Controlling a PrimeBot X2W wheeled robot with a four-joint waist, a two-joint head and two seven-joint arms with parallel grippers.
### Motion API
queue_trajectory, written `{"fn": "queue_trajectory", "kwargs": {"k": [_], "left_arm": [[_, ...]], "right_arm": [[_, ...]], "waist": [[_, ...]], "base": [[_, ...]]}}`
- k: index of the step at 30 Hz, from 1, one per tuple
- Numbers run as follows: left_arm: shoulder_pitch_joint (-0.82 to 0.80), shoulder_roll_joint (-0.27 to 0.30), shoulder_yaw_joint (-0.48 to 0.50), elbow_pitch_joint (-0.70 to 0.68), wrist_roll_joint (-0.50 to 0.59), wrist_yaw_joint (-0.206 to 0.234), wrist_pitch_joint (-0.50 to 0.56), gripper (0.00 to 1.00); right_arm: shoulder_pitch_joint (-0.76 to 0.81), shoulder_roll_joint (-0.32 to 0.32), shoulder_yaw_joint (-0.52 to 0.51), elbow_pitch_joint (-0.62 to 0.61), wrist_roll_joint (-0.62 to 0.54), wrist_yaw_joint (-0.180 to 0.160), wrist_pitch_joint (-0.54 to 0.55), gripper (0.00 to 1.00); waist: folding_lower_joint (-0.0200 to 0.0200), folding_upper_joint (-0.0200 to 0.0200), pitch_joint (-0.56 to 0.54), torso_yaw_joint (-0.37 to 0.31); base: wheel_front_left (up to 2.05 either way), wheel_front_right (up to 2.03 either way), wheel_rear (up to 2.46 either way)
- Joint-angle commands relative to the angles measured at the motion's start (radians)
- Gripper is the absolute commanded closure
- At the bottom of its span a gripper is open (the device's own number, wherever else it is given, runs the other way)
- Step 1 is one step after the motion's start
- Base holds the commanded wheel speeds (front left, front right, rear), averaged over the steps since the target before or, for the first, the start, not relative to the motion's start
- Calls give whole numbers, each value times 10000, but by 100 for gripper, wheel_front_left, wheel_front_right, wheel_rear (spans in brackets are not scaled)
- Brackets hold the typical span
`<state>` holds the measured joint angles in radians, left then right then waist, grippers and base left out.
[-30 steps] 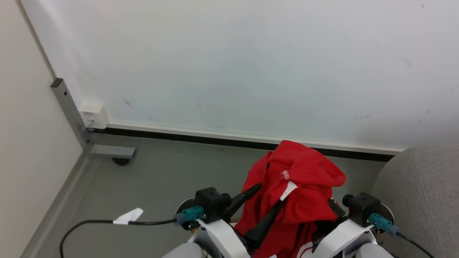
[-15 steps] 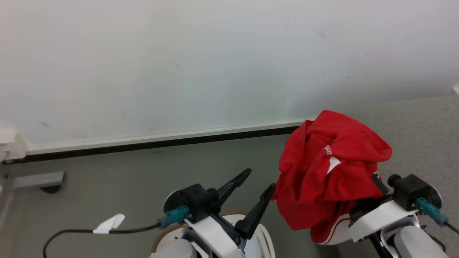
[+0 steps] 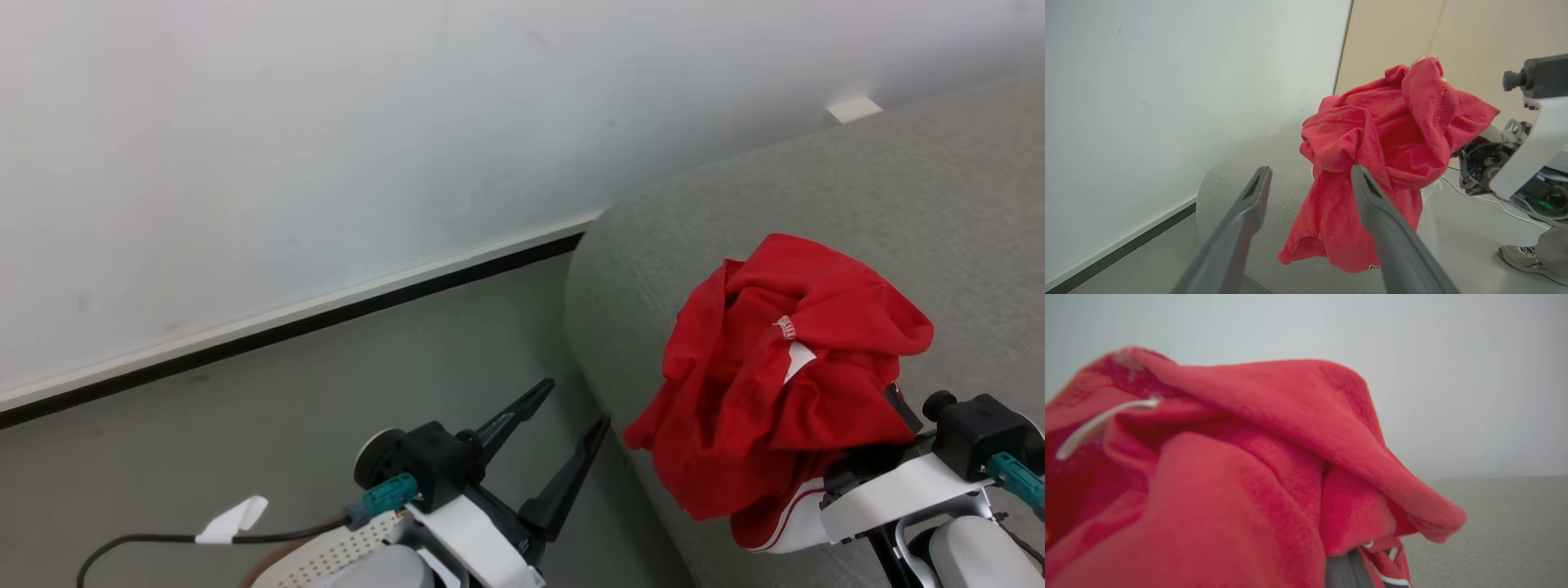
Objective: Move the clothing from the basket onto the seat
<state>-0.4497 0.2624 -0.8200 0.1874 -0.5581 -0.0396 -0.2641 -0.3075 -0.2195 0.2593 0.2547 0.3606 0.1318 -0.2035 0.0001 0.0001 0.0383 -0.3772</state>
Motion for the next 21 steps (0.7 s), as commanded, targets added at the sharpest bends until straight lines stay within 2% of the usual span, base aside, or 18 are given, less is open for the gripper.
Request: {"fn": "queue_trajectory", "kwargs": {"k": [1,6,11,15,17,21], "left_arm": [[111,-7,47,26,136,-28,-4,0],[4,-76,135,150,322,-168,-3,0],[-282,-89,158,193,514,-288,-4,0],[-646,70,137,105,637,-365,139,0],[-877,172,132,-1,667,-409,271,0],[-1338,441,205,-338,805,-444,501,0]], "right_arm": [[34,49,10,-143,-62,-21,16,100],[-205,15,-11,-303,-106,-21,209,100],[-851,-231,21,-387,-110,-21,441,100],[-1961,-606,-154,-267,85,-21,748,100],[-2586,-996,-339,-172,-91,-21,906,100],[-3760,-1477,-960,-32,40,-21,1128,100]], "waist": [[-1,-1,204,-379],[-1,-1,383,-555],[-1,-1,817,-444],[-1,-1,1587,-80],[-1,-1,2077,190],[-1,-1,3133,703]], "base": [[0,0,0],[0,0,0],[0,0,0],[0,0,0],[0,0,0],[0,0,0]]}}
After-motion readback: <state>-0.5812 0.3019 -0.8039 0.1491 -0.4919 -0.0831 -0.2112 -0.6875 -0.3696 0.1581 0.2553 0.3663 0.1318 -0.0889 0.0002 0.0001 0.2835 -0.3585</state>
